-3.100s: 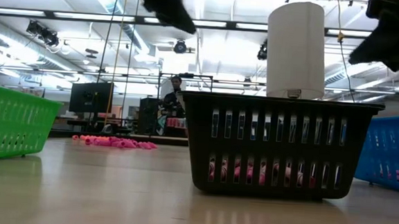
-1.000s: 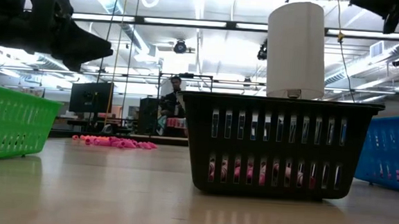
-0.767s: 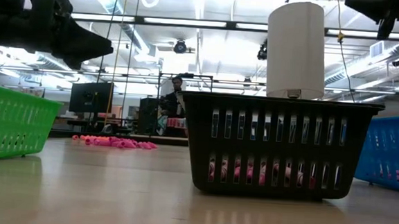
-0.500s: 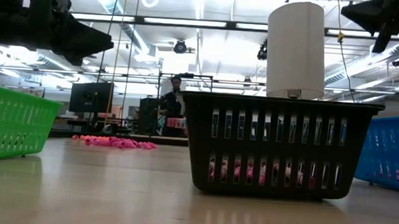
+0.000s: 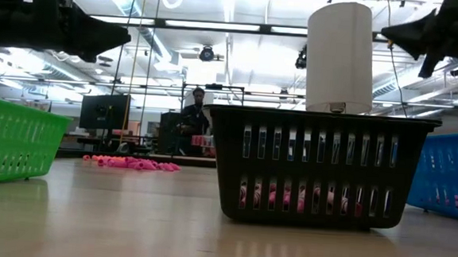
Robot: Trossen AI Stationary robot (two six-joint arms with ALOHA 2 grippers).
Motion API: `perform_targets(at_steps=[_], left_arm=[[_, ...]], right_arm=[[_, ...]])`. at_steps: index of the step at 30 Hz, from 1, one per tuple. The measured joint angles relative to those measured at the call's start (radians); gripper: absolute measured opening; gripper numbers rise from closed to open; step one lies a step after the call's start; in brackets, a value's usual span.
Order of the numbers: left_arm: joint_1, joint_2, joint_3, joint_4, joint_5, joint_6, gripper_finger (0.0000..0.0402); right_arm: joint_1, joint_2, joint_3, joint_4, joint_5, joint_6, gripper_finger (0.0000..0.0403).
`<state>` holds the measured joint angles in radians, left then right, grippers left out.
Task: Sort crayons
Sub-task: Return to Home Position
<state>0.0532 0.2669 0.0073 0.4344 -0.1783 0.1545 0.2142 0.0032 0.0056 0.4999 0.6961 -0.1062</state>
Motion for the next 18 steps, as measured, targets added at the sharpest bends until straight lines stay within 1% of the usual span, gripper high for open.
perform_targets(at_steps=[5,7,11,12,14,18], left_arm=[[0.000,0.001,0.000,0.032,0.000,0.023,0.0155],[0.000,0.001,0.000,0.050,0.000,0.023,0.0155],[0.000,0.001,0.000,0.044,0.000,0.022,0.0155],[0.000,0.001,0.000,0.041,0.000,0.016,0.0155],[0.000,0.001,0.000,0.036,0.000,-0.014,0.0155],[0.000,0.001,0.000,0.030,0.000,-0.034,0.0155]], right_arm=[[-0.118,0.005,0.000,-0.051,-0.038,0.091,0.0008],[-0.164,0.005,0.000,-0.047,-0.089,0.087,0.0008],[-0.238,0.005,0.000,-0.061,-0.233,0.045,0.0008],[-0.250,0.005,0.000,-0.076,-0.250,0.046,0.0008],[-0.267,0.005,0.000,-0.110,-0.241,0.080,0.0009],[-0.272,0.005,0.000,-0.214,-0.165,0.217,0.0009]])
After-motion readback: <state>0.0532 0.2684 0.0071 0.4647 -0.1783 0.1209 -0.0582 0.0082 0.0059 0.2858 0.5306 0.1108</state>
